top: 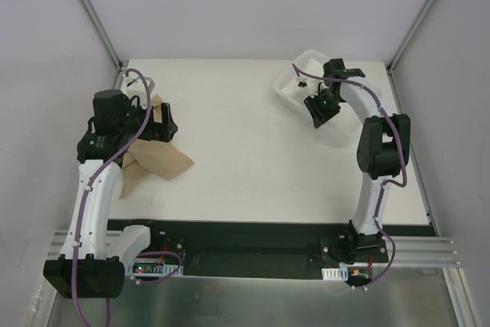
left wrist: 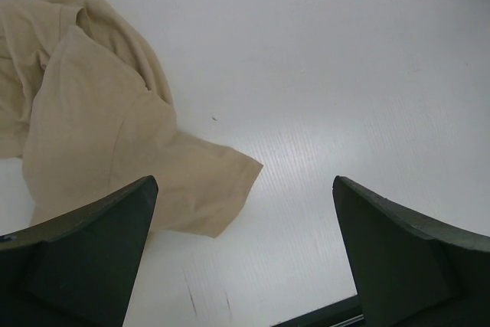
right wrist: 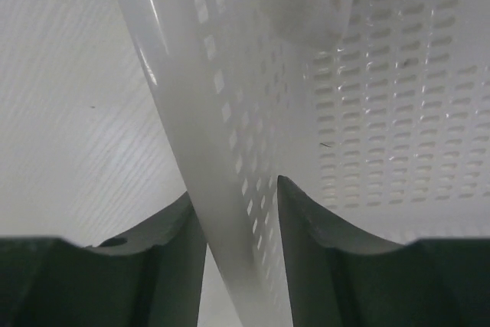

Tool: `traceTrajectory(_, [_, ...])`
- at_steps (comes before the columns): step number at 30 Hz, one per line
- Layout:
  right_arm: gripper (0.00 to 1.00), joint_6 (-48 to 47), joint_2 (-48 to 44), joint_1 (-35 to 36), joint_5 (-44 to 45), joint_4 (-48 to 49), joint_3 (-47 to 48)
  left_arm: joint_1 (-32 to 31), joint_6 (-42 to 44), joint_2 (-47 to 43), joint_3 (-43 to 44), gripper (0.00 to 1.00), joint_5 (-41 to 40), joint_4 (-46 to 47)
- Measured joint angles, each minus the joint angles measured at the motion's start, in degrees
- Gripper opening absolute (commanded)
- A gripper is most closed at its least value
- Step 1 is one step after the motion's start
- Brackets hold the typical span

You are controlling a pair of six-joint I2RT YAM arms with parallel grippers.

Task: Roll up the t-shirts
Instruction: Move the bin to the corner of the board.

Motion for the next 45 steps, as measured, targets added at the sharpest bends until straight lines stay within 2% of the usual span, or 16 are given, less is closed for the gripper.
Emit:
traceTrajectory(3, [0.28,1.3,0.0,-0.3,3.0,2.1,0.0,0.2,0.0,0.0,0.0,0.99,0.1,0.0])
traceTrajectory(4, [0.21,1.6,0.0,-0.4,3.8,2.9,0.0,0.2,0.0,0.0,0.0,0.99,0.1,0.0])
traceTrajectory(6, [0.14,3.2,0.0,-0.5,5.7,5.0,-0.1,0.2,0.0,0.1,0.0,0.99,0.3,0.0])
traceTrajectory(7, [0.06,4.0,0.0,-0.7,6.4,5.6,-0.3,0.2,0.0,0.2,0.0,0.99,0.4,0.0])
traceTrajectory(9, [0.01,6.3,0.0,-1.3,7.8,6.4,-0.4,0.2,0.1,0.6,0.0,0.99,0.5,0.0])
traceTrajectory(20, [0.01,20.8,0.8,-4.3,18.2,9.6,0.3,0.2,0.5,3.5,0.1,0.99,0.5,0.0])
traceTrajectory(29, [0.01,30.1,8.7,-4.7,27.3,11.8,10.5,0.2,3.2,8.2,2.5,0.99,0.2,-1.1])
traceTrajectory(38, [0.01,30.8,10.7,-4.9,28.6,13.4,12.9,0.2,7.2,10.5,3.8,0.99,-1.7,-1.9])
traceTrajectory(45, [0.01,23.8,11.2,-6.8,26.4,15.2,13.2,0.2,10.5,10.6,3.8,0.99,-3.0,-2.2])
